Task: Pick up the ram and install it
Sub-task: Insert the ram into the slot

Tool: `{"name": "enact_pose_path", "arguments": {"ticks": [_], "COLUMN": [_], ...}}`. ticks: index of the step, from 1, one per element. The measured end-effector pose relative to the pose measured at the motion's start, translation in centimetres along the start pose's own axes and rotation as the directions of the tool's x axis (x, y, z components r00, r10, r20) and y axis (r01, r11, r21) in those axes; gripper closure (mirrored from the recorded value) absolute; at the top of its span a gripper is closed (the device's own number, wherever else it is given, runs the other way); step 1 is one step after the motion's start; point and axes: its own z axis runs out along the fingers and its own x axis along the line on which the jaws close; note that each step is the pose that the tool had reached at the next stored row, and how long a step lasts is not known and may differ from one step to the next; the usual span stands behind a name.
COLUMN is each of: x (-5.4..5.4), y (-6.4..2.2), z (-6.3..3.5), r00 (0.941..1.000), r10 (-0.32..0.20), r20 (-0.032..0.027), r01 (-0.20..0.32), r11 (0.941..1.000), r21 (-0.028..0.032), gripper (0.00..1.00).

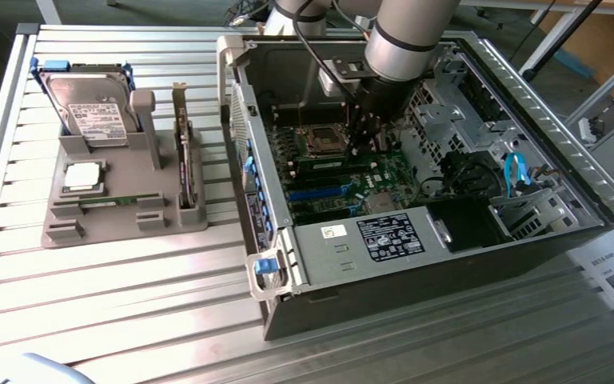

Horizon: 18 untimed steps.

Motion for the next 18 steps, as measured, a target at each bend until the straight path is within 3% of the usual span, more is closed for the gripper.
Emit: {"name": "enact_pose_path", "arguments": {"ticks": [18], "x": [-0.05], "y": [-0.04], "z": [0.21], "r00": [1.0], "r10": [0.0], "r20": [0.0001], "r01": [0.0], "r11": [1.0], "r21": [0.0], "gripper": [0.88]}}
